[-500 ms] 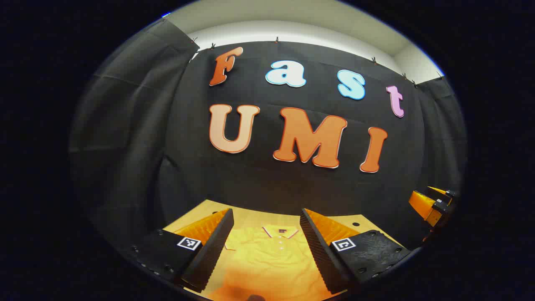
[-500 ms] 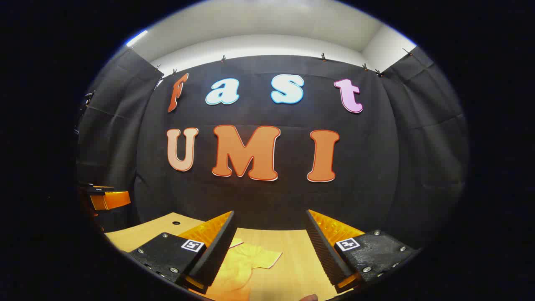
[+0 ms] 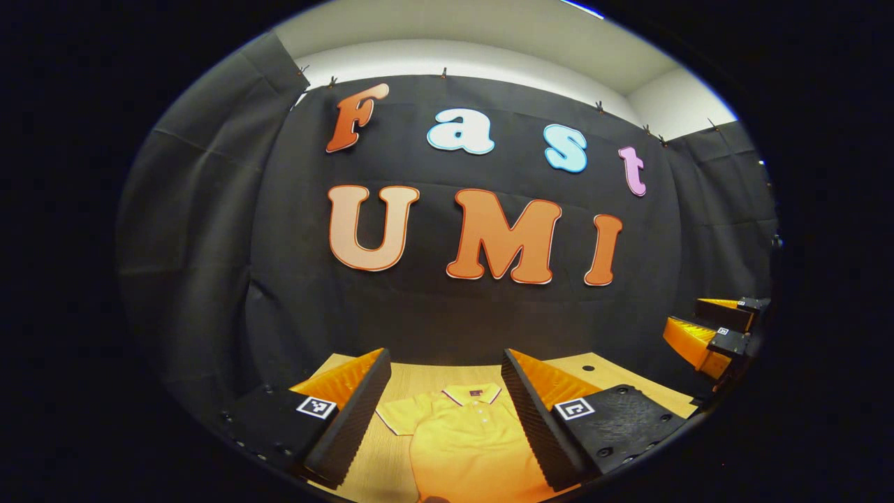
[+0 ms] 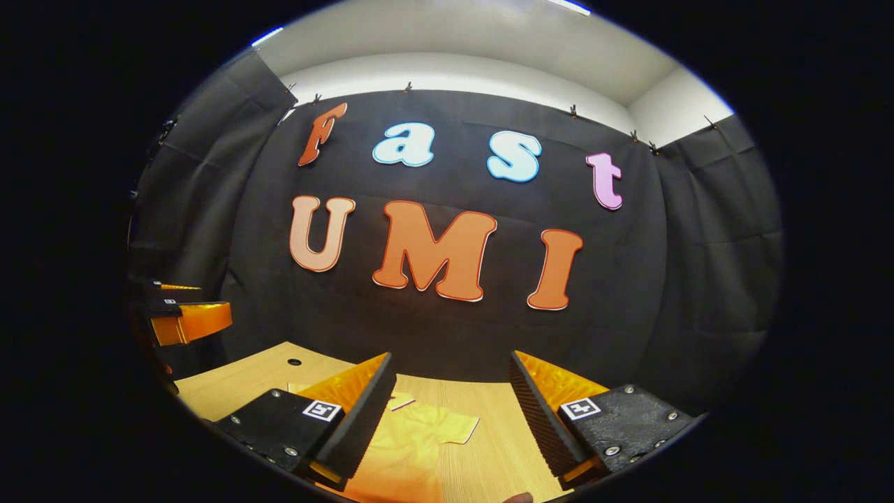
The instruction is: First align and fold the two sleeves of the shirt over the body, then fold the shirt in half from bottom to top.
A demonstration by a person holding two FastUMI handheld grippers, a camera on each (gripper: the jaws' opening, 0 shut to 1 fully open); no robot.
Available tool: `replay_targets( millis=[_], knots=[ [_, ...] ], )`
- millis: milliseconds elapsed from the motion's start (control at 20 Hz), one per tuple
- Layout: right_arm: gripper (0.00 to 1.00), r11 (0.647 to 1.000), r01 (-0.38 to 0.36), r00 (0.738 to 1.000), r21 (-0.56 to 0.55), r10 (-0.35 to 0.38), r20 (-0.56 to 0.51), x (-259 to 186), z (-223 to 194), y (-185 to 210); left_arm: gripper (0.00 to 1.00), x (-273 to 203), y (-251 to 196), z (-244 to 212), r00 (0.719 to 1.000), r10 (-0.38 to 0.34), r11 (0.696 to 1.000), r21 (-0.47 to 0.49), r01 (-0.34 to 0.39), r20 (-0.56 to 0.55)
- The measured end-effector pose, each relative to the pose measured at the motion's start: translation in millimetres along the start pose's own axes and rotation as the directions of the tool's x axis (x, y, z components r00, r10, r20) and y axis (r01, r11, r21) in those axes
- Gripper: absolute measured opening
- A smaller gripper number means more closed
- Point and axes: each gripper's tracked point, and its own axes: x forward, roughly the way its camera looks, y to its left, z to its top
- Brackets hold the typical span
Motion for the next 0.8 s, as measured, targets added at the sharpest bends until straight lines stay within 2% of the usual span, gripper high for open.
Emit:
replay_targets(
  millis=[100,300,500,800],
  knots=[
    [0.98,1.0,-0.012,1.0,0.01,0.012,-0.013,1.7,-9.0,5.5,0.98,1.6,-5.0,-1.8,1.0,-0.011,1.0,0.021,0.011,0.005],
    [0.98,1.0,-0.02,1.0,-0.001,0.02,-0.024,18.9,-26.8,-2.0,0.98,14.5,-14.9,-5.6,1.0,0.012,0.999,0.047,-0.013,0.015],
    [0.99,0.999,-0.042,0.998,0.006,0.042,-0.053,50.9,-44.3,-11.8,0.98,26.2,-29.7,-4.0,1.0,0.014,0.999,0.042,-0.015,0.026],
    [0.98,0.997,-0.075,0.985,0.027,0.079,-0.155,102.8,-87.9,-20.9,0.98,36.7,-39.5,-11.4,0.999,0.049,0.998,0.049,-0.049,0.013]
  ],
)
